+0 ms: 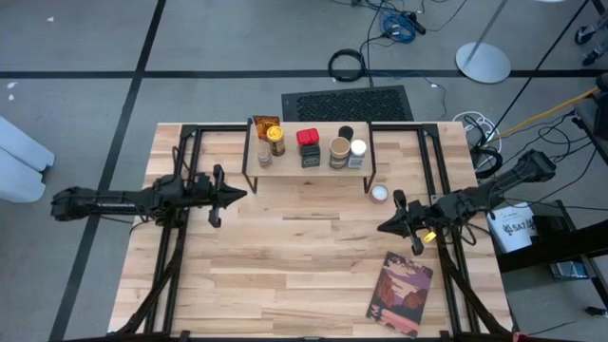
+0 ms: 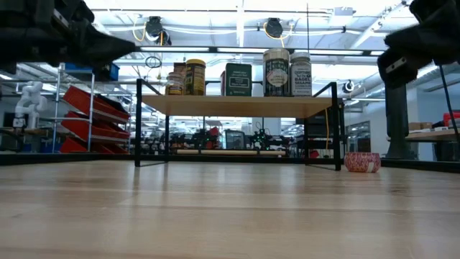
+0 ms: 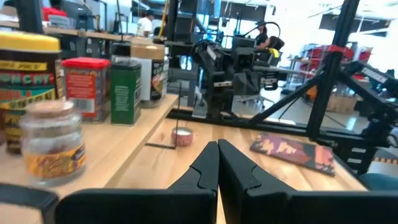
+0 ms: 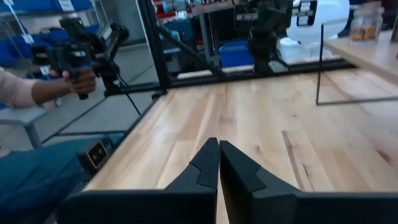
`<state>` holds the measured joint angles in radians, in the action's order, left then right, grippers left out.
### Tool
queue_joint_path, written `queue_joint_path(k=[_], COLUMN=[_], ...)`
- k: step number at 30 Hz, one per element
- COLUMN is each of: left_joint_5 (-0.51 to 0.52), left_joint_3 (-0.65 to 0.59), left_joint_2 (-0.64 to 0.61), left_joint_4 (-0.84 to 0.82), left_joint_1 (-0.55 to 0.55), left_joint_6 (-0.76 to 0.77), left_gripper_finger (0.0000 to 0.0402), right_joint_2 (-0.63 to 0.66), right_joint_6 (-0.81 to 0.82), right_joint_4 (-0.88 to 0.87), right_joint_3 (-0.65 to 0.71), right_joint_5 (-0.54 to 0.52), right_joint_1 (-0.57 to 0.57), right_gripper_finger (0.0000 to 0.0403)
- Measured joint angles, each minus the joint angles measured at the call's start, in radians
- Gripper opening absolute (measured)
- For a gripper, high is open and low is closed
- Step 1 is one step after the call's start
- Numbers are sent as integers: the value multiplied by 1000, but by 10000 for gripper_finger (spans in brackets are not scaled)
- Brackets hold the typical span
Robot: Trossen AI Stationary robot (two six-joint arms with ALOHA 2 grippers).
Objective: Shelf spices
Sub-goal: Return to Home Position
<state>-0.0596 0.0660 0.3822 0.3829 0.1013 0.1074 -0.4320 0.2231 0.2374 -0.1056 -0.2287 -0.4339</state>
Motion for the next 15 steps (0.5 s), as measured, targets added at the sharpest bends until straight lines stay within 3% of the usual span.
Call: queue_joint_path(k=[8,15], left_joint_5=[-71,-169], left_joint_3=[-36,-36], left_joint_2=[-54,-95], left_joint_4=[-1,-32], left_joint_1=[65,136], left_joint_6=[16,18], left_gripper_finger=[4,4], right_joint_2=[10,11], right_joint_6=[-4,-26], right_joint_4=[129,113], right_joint_3=[95,92], right_joint_5=[-5,-12], right_joint_1=[0,6], right_gripper_finger=[0,0])
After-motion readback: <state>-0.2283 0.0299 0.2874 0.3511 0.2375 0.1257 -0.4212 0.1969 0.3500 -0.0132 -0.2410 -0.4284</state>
